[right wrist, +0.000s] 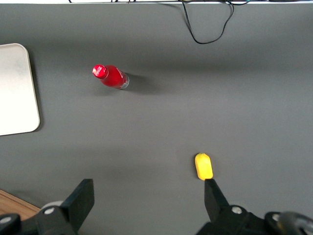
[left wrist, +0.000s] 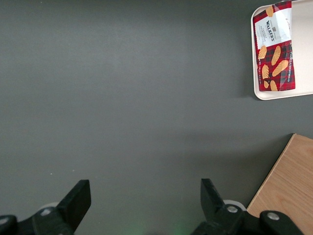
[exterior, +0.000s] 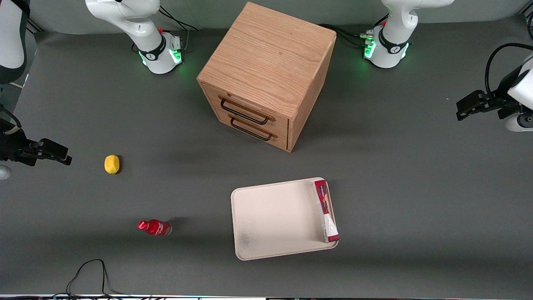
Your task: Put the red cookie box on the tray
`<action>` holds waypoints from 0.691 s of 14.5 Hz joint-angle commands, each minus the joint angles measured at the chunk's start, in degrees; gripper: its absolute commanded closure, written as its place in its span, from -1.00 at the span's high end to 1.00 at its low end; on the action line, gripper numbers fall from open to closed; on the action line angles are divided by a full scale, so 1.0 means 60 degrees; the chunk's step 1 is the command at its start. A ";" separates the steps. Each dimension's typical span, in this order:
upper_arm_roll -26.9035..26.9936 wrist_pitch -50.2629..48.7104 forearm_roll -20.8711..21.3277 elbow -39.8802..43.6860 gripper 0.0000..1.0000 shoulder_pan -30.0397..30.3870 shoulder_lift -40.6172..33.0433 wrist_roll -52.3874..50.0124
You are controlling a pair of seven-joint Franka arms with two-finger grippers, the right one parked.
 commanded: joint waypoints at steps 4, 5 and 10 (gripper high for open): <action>0.0180 -0.0214 -0.0140 0.0088 1.00 -0.0125 -0.0076 0.0093; 0.0179 -0.0214 -0.0155 0.0088 1.00 -0.0110 -0.0076 0.0093; 0.0179 -0.0199 -0.0579 0.0073 1.00 -0.0007 -0.0061 0.0020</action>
